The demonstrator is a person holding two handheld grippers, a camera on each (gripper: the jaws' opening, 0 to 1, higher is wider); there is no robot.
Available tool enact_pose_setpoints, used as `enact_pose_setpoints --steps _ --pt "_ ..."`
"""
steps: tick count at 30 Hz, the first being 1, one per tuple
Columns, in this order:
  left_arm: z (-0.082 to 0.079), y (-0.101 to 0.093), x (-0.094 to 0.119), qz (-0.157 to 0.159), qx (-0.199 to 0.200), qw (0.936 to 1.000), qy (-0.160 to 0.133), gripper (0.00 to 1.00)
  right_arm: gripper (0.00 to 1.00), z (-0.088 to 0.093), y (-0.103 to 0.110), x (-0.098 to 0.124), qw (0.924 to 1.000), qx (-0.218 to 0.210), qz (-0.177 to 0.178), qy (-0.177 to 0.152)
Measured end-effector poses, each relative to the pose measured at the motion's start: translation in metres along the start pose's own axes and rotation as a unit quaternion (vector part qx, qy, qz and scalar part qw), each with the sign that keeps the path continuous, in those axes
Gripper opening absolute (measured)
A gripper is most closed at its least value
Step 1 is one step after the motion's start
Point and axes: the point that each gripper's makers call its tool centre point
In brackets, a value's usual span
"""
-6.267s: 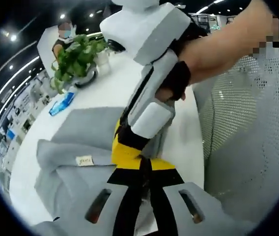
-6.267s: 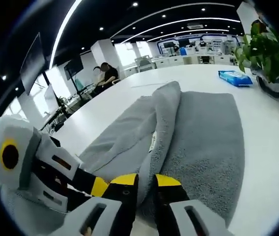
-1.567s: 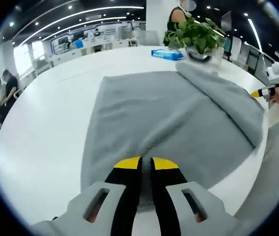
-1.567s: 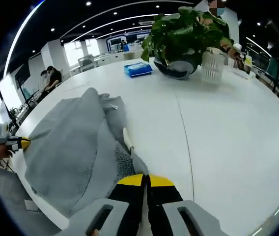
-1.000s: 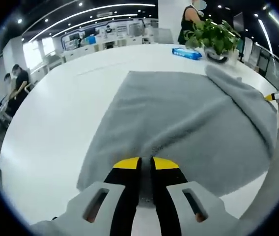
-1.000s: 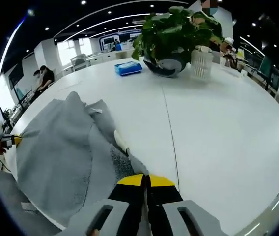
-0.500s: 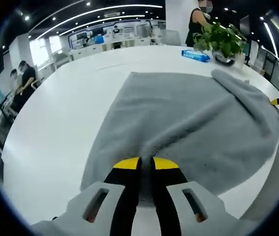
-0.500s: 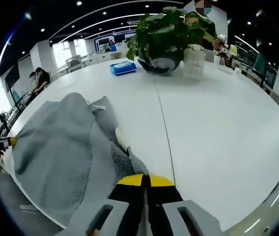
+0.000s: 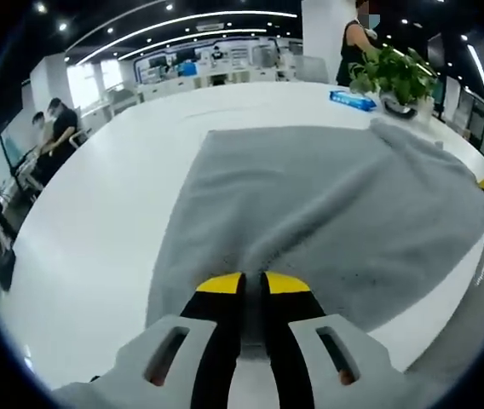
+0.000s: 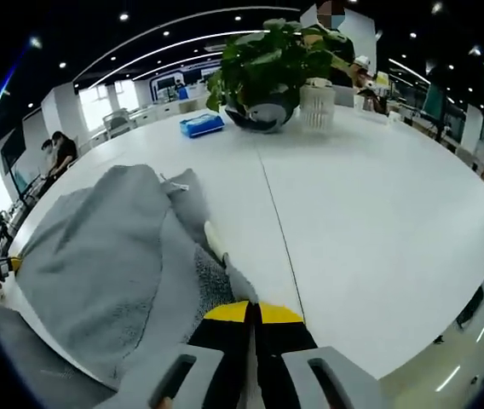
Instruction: Open the folded towel by lifting each exposed corner and separating the folded layers until the towel lies flat within the target outline without major curled edges
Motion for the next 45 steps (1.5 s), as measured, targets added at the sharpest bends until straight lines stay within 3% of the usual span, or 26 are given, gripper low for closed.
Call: enact_pose_setpoints --steps 12,14,15,22,25,33,40,44,45 --pt "0.015 0.005 0.015 -0.016 0.009 0.9997 -0.013 0.08 0.0 -0.002 0.006 0.005 0.9997 -0.023 0.005 -0.006" --pt "0.016 0.006 0.017 -0.016 0.011 0.9997 -0.017 0.08 0.0 -0.013 0.005 0.004 0.9997 -0.006 0.006 -0.024" --pt "0.016 0.006 0.017 -0.016 0.017 0.9996 -0.019 0.08 0.0 -0.027 0.001 0.004 0.9984 0.035 0.018 -0.041" --pt "0.016 0.007 0.017 -0.023 0.023 0.9991 -0.028 0.08 0.02 -0.064 0.018 -0.012 0.9955 0.079 -0.017 -0.049" --pt "0.016 0.007 0.016 -0.026 0.025 0.999 -0.028 0.08 0.02 -0.072 0.031 -0.024 0.9942 0.093 -0.038 -0.039" --pt "0.016 0.007 0.016 -0.019 0.035 0.9991 -0.017 0.08 0.02 -0.07 0.064 -0.059 0.9851 0.15 -0.084 0.004" --pt "0.016 0.008 0.016 -0.022 0.039 0.9989 -0.014 0.08 0.01 -0.081 0.079 -0.077 0.9807 0.167 -0.101 0.008" --pt "0.016 0.008 0.016 -0.025 0.045 0.9986 -0.014 0.08 0.0 -0.074 0.073 -0.089 0.9747 0.202 -0.091 0.032" --pt "0.016 0.008 0.016 -0.026 0.045 0.9986 -0.013 0.08 0.0 -0.077 0.074 -0.09 0.9749 0.201 -0.093 0.023"
Point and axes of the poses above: the point that each gripper's makers call its tool centre point, and the gripper's own axes: x roughly backward along the fingers, y roughly to its left, z roughly out of its underside, and after that the axes turned 4 degrees about x, right-handed
